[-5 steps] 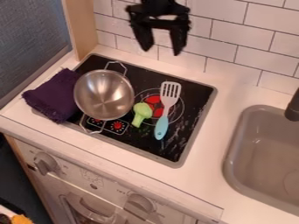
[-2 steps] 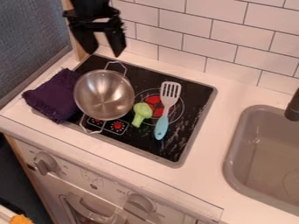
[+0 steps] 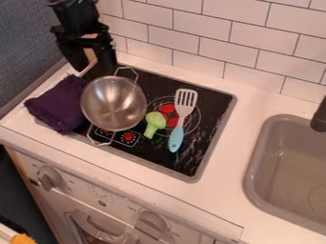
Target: Put the silver pot between the stove and the sink
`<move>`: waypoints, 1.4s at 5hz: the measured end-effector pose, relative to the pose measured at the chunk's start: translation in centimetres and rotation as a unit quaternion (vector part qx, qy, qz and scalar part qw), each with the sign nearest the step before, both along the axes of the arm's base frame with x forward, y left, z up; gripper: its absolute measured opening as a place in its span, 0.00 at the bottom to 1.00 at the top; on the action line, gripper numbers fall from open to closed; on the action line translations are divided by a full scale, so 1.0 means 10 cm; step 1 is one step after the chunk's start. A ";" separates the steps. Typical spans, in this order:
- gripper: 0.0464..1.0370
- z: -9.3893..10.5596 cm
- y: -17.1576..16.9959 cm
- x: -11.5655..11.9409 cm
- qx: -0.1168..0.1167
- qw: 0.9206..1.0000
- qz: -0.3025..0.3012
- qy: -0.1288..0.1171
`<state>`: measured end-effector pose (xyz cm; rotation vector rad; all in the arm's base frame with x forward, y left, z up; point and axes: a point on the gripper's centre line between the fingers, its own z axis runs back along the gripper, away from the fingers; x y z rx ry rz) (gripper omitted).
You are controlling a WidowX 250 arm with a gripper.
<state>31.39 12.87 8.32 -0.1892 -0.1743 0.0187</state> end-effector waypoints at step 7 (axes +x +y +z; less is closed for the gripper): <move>0.10 -0.48 -0.09 -0.06 -0.014 0.999 -0.018 0.039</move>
